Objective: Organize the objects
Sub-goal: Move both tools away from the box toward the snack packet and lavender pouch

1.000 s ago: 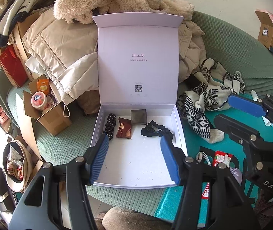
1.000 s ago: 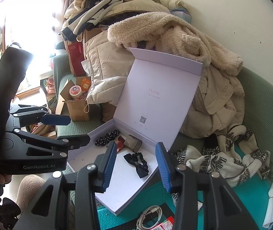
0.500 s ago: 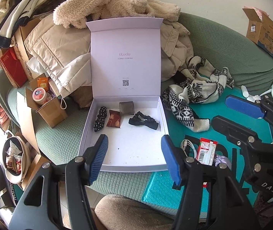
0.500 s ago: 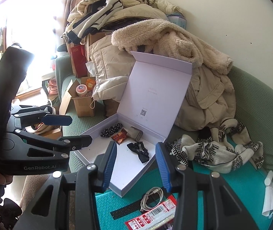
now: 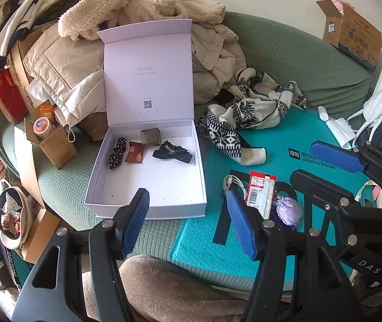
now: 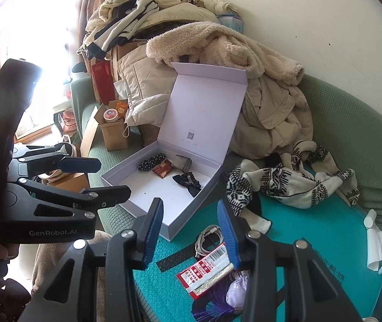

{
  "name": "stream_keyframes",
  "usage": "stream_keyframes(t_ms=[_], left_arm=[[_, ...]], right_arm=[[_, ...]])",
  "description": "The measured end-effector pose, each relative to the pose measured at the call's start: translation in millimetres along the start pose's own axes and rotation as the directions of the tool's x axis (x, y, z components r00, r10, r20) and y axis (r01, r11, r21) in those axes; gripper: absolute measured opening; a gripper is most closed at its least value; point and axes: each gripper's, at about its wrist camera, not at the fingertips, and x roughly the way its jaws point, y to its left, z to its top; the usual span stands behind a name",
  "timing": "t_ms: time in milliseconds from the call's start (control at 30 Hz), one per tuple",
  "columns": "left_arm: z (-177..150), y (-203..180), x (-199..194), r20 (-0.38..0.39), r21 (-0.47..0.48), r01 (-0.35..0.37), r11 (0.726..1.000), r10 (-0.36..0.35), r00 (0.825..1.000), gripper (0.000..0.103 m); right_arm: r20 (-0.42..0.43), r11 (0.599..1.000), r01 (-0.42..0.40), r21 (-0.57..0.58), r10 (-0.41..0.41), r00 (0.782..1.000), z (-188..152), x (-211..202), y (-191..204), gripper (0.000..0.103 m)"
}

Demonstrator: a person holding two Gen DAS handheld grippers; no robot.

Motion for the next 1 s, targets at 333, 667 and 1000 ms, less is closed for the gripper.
stream_keyframes(t_ms=[333, 667, 1000], left_arm=[[-17, -39, 4, -0.019, 0.048, 0.062, 0.997, -0.061, 0.998, 0.062], [-33, -69, 19, -0.051, 0.084, 0.135, 0.987, -0.131, 0.99, 0.064], [-44, -90, 49, -0.107, 0.091, 0.189, 0.978, -0.179, 0.978, 0.064]], right_arm=[[-0.041, 0.997, 0.051, 0.065, -0.048, 0.998, -36, -17, -16, 0.045], [-0.072, 0.989, 0.098, 0.107, -0.091, 0.993, -62, -27, -32, 0.045], [-0.105, 0.98, 0.124, 0.156, -0.109, 0.989, -86, -25, -55, 0.045]])
